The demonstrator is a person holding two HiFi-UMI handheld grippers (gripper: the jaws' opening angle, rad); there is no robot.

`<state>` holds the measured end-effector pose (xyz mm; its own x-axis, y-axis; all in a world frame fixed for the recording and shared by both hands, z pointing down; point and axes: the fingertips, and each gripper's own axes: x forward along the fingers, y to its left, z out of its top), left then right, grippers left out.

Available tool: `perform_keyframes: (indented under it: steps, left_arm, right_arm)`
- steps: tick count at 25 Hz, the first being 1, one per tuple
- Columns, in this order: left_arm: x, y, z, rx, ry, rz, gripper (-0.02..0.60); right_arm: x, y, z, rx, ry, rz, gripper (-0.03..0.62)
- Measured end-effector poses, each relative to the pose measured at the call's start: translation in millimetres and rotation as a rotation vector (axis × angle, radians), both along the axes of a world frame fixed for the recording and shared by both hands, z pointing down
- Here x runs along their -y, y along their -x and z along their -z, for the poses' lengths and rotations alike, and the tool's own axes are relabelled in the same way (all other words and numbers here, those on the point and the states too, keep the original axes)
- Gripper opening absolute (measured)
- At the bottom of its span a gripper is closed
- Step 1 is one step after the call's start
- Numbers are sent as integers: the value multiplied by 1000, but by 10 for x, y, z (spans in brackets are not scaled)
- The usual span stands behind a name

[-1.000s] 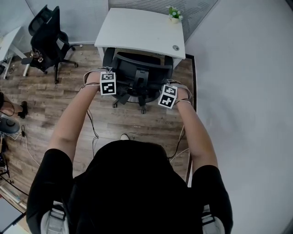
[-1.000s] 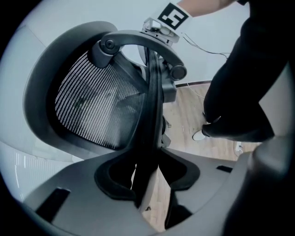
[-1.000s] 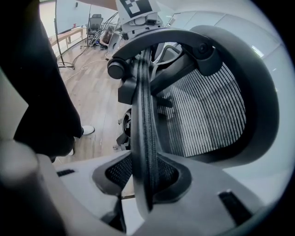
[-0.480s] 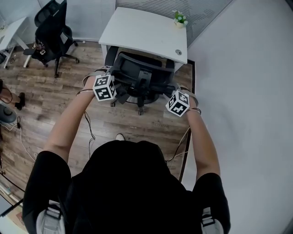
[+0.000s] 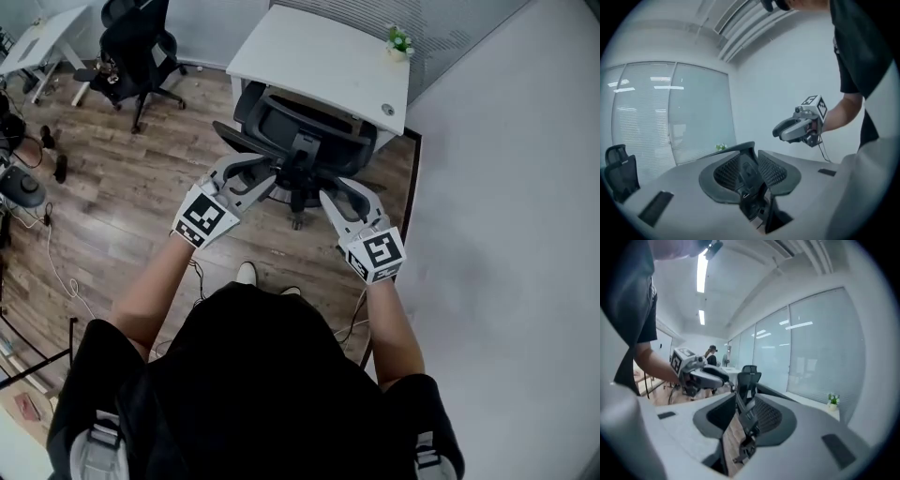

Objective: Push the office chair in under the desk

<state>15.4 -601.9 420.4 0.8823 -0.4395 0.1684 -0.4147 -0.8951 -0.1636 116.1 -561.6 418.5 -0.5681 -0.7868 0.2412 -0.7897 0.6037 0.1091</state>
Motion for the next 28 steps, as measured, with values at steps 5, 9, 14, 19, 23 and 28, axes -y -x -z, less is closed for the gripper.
perform_keyframes:
  steps: [5, 9, 14, 19, 23, 28]
  left_arm:
    - [-321, -68, 330, -138, -9, 75, 32]
    - [-449, -89, 471, -183, -23, 119, -6]
    - [-573, -94, 518, -197, -9, 127, -6]
    - [-632, -101, 558, -203, -12, 135, -6]
    - [-676, -141, 582, -202, -15, 124, -6]
    - [-691, -208, 575, -201, -17, 118, -6]
  right_arm:
    - [-209, 226, 382, 130, -81, 19, 105]
    - [-347, 231, 535, 177, -117, 32, 65]
    - [-441, 211, 598, 188, -137, 35, 23]
    - [-471, 172, 615, 177, -148, 25, 3]
    - [-503, 114, 617, 174, -145, 12, 3]
    - [-536, 18, 592, 169, -141, -6, 2]
